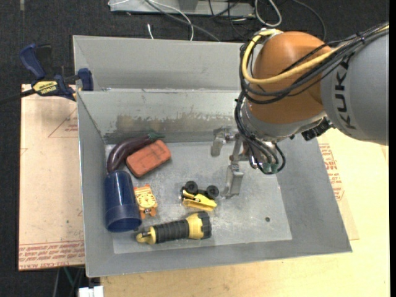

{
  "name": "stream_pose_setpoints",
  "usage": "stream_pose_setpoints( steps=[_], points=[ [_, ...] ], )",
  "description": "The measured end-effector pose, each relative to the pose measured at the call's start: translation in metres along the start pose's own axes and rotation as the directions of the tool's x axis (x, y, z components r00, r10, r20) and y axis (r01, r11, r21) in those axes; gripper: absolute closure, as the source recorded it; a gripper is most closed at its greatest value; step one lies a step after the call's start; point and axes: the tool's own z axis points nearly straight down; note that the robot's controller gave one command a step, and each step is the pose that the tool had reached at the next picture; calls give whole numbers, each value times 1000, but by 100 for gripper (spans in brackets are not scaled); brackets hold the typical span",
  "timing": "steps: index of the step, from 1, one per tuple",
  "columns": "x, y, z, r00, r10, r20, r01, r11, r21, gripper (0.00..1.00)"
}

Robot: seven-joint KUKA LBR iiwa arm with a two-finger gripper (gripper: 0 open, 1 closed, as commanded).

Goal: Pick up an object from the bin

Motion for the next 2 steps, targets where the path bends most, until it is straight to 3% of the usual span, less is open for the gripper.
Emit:
stream_pose_setpoints(
  steps=[1, 2],
  points=[
    [0, 0, 0, 1000, 0, 1, 0, 1000, 0, 0],
    [57, 37, 74, 994, -111, -5, 111, 994, -1, 0]
  ],
)
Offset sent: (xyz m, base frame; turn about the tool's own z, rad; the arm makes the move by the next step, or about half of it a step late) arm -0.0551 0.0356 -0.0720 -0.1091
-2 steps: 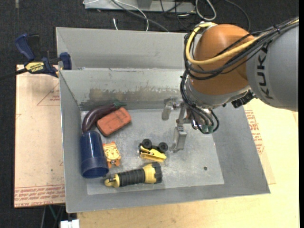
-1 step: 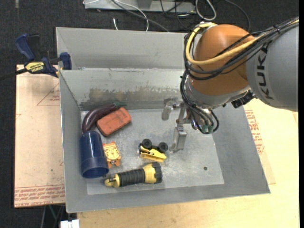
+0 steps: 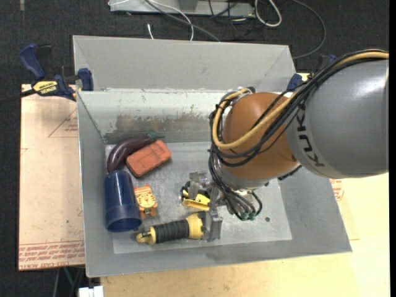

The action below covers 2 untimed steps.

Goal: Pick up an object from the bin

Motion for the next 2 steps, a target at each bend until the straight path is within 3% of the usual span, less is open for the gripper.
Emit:
stream_pose_setpoints(
  steps=[1, 2],
  points=[
    [-29, 8, 6, 1000, 1, 20, -1, 1000, 2, 0],
    [1, -4, 80, 992, -126, -1, 126, 992, 0, 0]
  ],
)
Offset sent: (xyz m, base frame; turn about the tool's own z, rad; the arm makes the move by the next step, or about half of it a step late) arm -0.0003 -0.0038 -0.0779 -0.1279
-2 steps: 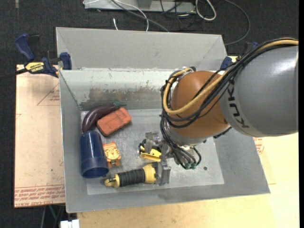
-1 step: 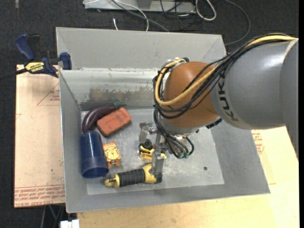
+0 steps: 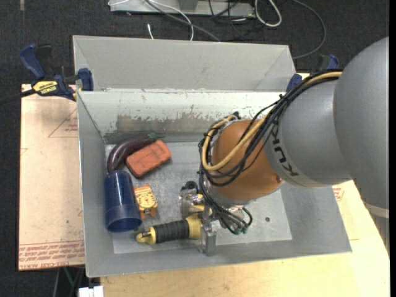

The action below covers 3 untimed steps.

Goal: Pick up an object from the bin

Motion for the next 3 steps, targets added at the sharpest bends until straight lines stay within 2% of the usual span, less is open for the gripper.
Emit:
stream_pose_setpoints(
  steps=[1, 2, 3],
  points=[
    [3, 1, 2, 999, -22, 25, 22, 1000, 3, 100],
    [3, 1, 2, 999, -22, 25, 22, 1000, 3, 100],
    [7, -17, -53, 994, -103, 29, 103, 995, 6, 100]
  ],
)
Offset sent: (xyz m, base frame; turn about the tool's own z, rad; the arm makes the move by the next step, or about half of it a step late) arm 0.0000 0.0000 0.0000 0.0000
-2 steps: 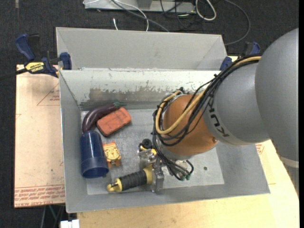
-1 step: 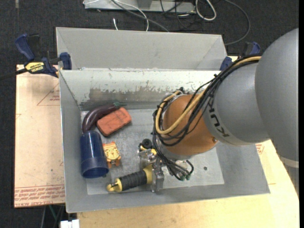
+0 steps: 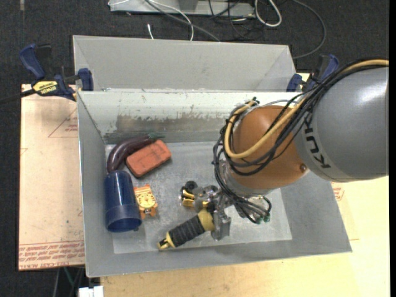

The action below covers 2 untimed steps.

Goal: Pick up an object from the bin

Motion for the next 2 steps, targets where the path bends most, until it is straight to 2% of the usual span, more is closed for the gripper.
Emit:
stream_pose_setpoints(
  steps=[1, 2],
  points=[
    [-7, 31, 56, 996, 85, -9, -85, 996, -4, 100],
    [-2, -6, 29, 996, 87, 2, -87, 996, 2, 100]
  ],
)
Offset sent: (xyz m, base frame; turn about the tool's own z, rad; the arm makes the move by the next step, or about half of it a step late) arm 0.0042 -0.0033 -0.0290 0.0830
